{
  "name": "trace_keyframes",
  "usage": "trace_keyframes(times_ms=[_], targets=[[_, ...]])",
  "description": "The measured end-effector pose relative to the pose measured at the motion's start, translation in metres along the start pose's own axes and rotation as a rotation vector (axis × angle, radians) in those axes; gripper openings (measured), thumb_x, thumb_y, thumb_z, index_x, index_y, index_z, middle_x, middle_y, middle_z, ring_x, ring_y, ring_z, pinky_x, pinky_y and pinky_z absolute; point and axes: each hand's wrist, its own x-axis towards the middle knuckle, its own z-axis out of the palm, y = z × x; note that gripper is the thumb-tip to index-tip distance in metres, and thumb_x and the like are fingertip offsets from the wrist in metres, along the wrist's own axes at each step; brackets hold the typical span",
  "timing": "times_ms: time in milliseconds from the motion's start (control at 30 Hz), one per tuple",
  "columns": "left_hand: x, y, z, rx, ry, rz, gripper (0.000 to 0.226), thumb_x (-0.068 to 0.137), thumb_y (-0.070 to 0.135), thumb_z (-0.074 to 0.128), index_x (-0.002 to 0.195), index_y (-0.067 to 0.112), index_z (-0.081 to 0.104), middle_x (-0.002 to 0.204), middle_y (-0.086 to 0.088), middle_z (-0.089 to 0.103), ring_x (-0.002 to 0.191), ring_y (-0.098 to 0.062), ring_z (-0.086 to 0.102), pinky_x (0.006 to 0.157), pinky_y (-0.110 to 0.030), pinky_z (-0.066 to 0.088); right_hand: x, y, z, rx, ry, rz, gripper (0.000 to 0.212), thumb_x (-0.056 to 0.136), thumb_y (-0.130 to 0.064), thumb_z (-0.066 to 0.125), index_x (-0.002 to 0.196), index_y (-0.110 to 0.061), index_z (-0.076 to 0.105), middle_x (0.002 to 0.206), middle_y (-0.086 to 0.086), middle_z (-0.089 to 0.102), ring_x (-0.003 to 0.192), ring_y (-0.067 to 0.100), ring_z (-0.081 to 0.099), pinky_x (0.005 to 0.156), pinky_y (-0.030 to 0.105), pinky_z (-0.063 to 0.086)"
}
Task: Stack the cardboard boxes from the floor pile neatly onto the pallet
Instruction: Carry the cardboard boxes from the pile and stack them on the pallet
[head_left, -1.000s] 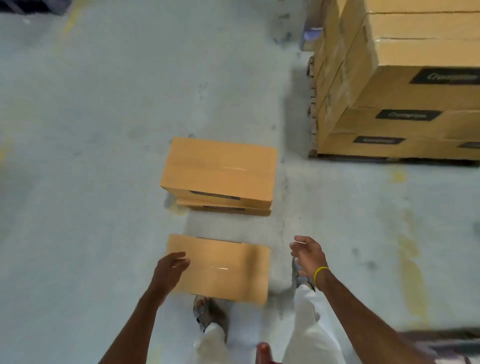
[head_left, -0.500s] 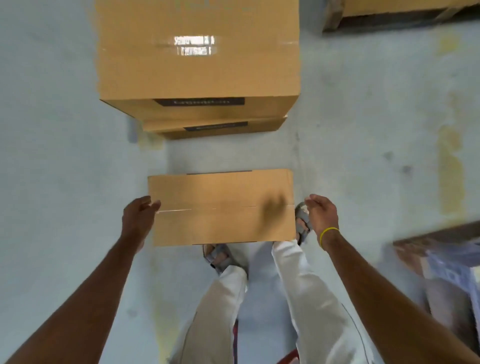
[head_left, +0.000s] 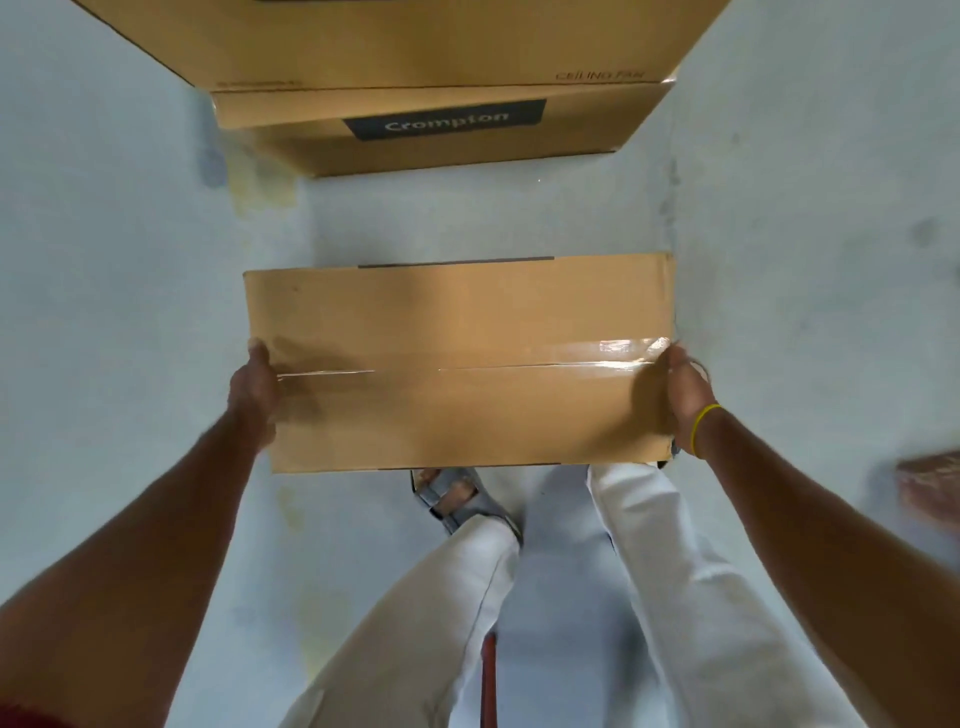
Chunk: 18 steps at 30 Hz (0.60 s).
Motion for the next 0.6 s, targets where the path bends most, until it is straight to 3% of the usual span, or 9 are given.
trace_keyframes(times_ms=[133, 267, 333, 400, 467, 533, 600], targets=[[-0.064, 0.032, -0.025, 0.011, -0.051, 0.139, 0.080, 0.095, 0.072, 0.038, 0.137, 0.009, 0.062, 0.131, -0.009, 0.066, 0.117, -0.031, 0.063, 0.105, -0.050, 0.050, -0.043, -0.013, -0.026, -0.010, -0.062, -0.003, 0.123, 0.049, -0.098, 0.030, 0.143, -0.023, 0.053, 0.146, 0.004, 0.055, 0.134, 0.025, 0.050, 0.117, 0.047, 0.034], [-0.159, 0.071, -0.060, -0.178, -0.123, 0.264, 0.038, 0.107, 0.042, 0.045, 0.096, 0.019, 0.073, 0.090, 0.006, 0.071, 0.087, -0.017, 0.060, 0.077, -0.032, 0.048, -0.129, -0.042, -0.085, -0.010, -0.065, -0.035, 0.105, 0.072, -0.098, 0.026, 0.147, -0.028, 0.050, 0.145, 0.002, 0.055, 0.132, 0.026, 0.052, 0.112, 0.051, 0.040], [-0.207, 0.097, -0.090, -0.274, -0.163, 0.316, 0.032, 0.105, 0.034, 0.049, 0.089, 0.022, 0.075, 0.082, 0.013, 0.072, 0.083, -0.012, 0.062, 0.082, -0.030, 0.047, -0.179, -0.060, -0.123, 0.012, -0.098, -0.095, 0.090, 0.082, -0.090, 0.026, 0.141, -0.028, 0.056, 0.136, 0.002, 0.062, 0.123, 0.026, 0.057, 0.102, 0.046, 0.047], [-0.248, 0.122, -0.117, -0.330, -0.269, 0.320, 0.024, 0.095, 0.034, 0.058, 0.094, 0.020, 0.078, 0.096, 0.005, 0.073, 0.096, -0.017, 0.065, 0.090, -0.036, 0.048, -0.226, -0.074, -0.169, 0.052, -0.103, -0.171, 0.067, 0.097, -0.073, 0.029, 0.125, -0.024, 0.067, 0.125, 0.004, 0.068, 0.108, 0.023, 0.063, 0.087, 0.041, 0.049], [-0.282, 0.146, -0.144, -0.331, -0.385, 0.368, 0.028, 0.088, 0.033, 0.063, 0.106, 0.017, 0.078, 0.117, -0.010, 0.070, 0.111, -0.031, 0.062, 0.092, -0.047, 0.048, -0.276, -0.085, -0.213, 0.138, -0.111, -0.267, 0.055, 0.100, -0.061, 0.038, 0.117, -0.021, 0.072, 0.123, 0.008, 0.071, 0.105, 0.026, 0.066, 0.088, 0.043, 0.051], [-0.325, 0.175, -0.161, -0.303, -0.491, 0.477, 0.036, 0.097, 0.029, 0.056, 0.122, 0.010, 0.072, 0.130, -0.019, 0.068, 0.115, -0.037, 0.064, 0.093, -0.052, 0.050, -0.325, -0.099, -0.255, 0.308, -0.129, -0.341, 0.046, 0.099, -0.050, 0.047, 0.118, -0.018, 0.074, 0.117, 0.010, 0.073, 0.103, 0.029, 0.070, 0.090, 0.043, 0.055], [-0.372, 0.203, -0.166, -0.243, -0.549, 0.593, 0.040, 0.106, 0.023, 0.043, 0.136, 0.008, 0.065, 0.133, -0.015, 0.069, 0.116, -0.031, 0.068, 0.092, -0.048, 0.056, -0.366, -0.114, -0.288, 0.481, -0.146, -0.429, 0.034, 0.102, -0.022, 0.044, 0.106, -0.015, 0.078, 0.095, 0.003, 0.077, 0.081, 0.017, 0.073, 0.071, 0.025, 0.060]])
